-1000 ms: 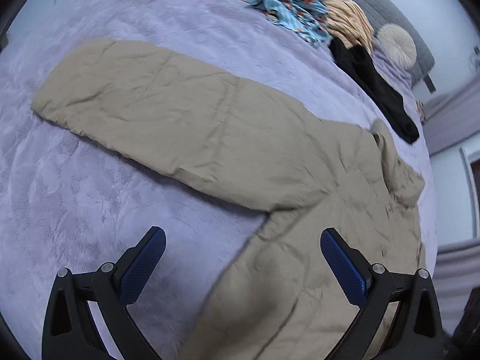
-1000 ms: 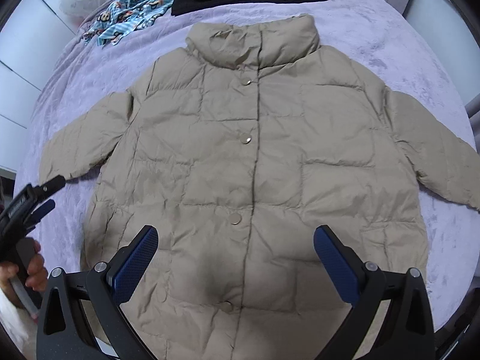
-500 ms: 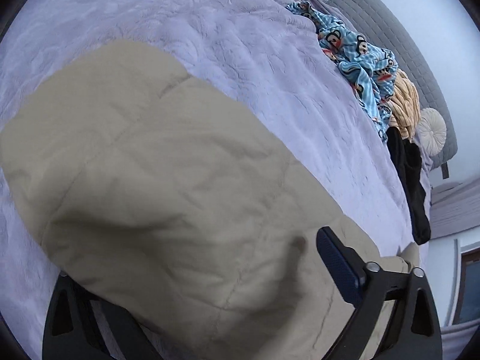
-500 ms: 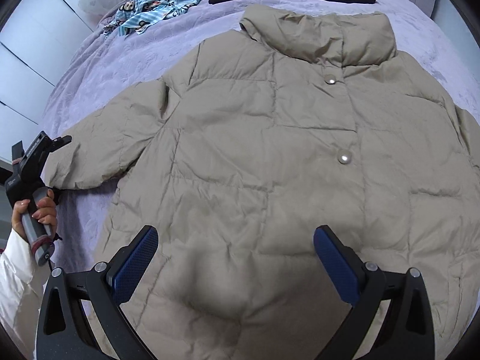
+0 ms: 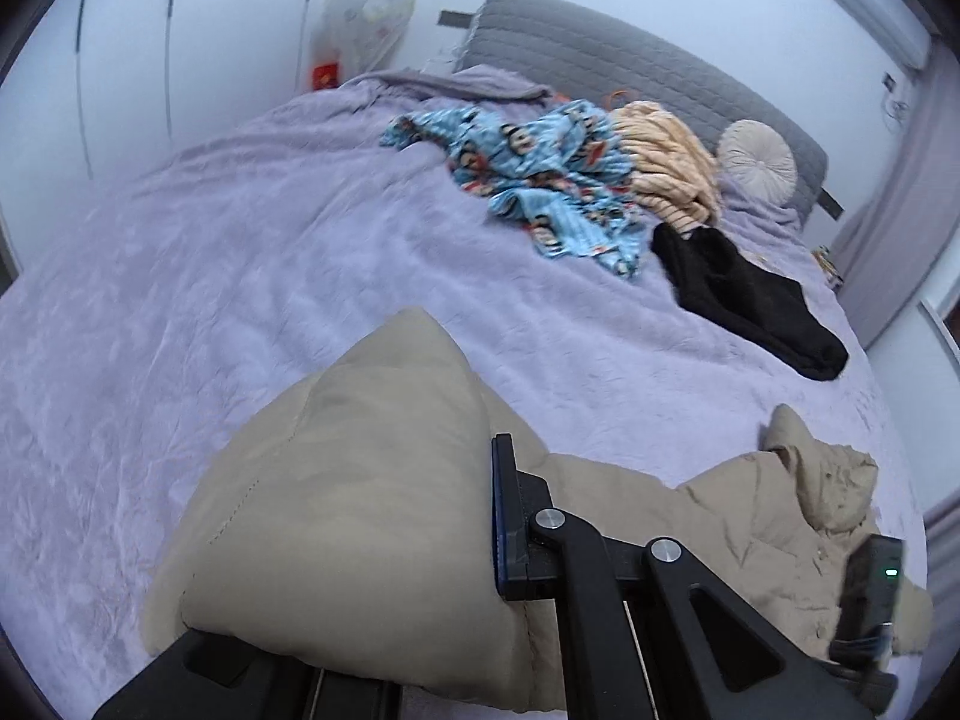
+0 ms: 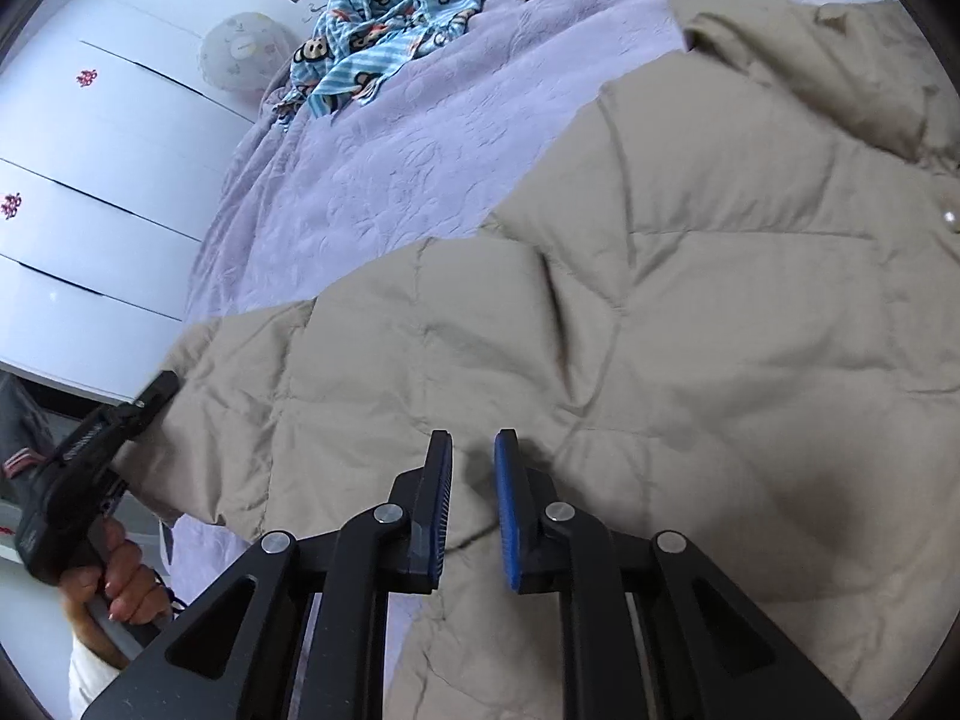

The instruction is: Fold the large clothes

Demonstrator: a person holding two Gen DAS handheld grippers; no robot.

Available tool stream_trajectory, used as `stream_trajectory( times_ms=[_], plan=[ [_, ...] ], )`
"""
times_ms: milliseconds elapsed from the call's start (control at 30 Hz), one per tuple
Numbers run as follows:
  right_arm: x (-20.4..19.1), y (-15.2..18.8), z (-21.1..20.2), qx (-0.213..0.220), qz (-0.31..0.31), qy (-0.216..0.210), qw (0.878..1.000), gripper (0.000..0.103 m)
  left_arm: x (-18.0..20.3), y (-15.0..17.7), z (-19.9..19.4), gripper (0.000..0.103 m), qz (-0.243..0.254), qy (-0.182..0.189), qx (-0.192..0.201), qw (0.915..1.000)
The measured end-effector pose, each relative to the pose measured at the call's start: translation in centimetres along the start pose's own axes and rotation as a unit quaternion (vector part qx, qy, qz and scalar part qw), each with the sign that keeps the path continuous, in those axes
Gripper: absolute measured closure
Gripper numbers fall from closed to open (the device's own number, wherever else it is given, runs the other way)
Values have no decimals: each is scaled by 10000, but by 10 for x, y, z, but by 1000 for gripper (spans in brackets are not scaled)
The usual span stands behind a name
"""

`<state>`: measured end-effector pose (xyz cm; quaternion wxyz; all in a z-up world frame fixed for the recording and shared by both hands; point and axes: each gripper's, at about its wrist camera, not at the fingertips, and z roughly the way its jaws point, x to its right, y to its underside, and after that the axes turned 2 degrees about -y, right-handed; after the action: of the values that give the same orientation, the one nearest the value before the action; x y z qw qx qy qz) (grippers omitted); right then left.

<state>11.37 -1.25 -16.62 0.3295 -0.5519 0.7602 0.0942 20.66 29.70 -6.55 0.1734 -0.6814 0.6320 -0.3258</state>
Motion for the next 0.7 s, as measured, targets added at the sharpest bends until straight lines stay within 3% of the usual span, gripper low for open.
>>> stream_trajectory(
  times_ms=[233, 333, 400, 533, 667, 700],
  plan=[
    [3, 12, 52, -599, -29, -252, 9979, 87, 130, 1, -25, 96, 1083, 924, 58, 9898],
    [15, 9, 35, -730, 165, -596, 9954, 87, 204, 12, -29, 96, 1527, 1262, 70, 9802],
    [31, 11, 10, -641, 288, -598, 9957, 87, 259, 26, -25, 96, 1895, 1438, -91, 9713],
    [85, 19, -77, -44, 372, -5, 9993, 87, 355, 86, 0, 96, 2741, 1341, -390, 9515],
    [153, 28, -150, 468, 698, 828, 9930, 87, 408, 170, 51, 95, 3753, 699, -922, 9197],
    [169, 31, -164, 548, 822, 957, 9905, 87, 413, 188, 61, 90, 3952, 502, -1002, 9117]
  ],
)
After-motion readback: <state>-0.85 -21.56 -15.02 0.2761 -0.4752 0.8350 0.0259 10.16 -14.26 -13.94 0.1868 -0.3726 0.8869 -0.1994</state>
